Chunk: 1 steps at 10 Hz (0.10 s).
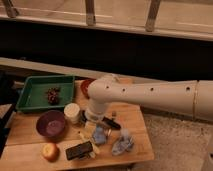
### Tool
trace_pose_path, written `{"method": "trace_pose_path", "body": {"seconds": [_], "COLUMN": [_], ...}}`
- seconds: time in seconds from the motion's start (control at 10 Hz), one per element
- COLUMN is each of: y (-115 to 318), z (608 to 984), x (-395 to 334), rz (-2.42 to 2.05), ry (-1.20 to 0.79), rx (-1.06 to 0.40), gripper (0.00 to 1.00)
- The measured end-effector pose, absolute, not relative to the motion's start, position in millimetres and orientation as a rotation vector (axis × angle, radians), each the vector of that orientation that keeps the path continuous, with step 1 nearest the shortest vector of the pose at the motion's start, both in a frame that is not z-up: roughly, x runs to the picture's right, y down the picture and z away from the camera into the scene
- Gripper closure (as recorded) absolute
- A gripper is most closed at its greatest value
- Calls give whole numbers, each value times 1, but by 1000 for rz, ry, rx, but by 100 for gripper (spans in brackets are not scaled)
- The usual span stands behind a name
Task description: Place eraser in metal cup
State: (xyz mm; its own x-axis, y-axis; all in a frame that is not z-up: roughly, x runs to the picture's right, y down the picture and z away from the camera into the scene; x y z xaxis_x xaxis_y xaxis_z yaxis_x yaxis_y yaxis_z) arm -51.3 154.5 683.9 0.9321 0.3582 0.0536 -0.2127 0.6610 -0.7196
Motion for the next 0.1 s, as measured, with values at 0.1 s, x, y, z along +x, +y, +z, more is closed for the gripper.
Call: {"method": "trace_pose_path", "body": {"seconds": [0.1], "y": [153], "z": [685], "x": [-49], "rz": [330], "ry": [-194], "rx": [-781], "gripper": [31]}}
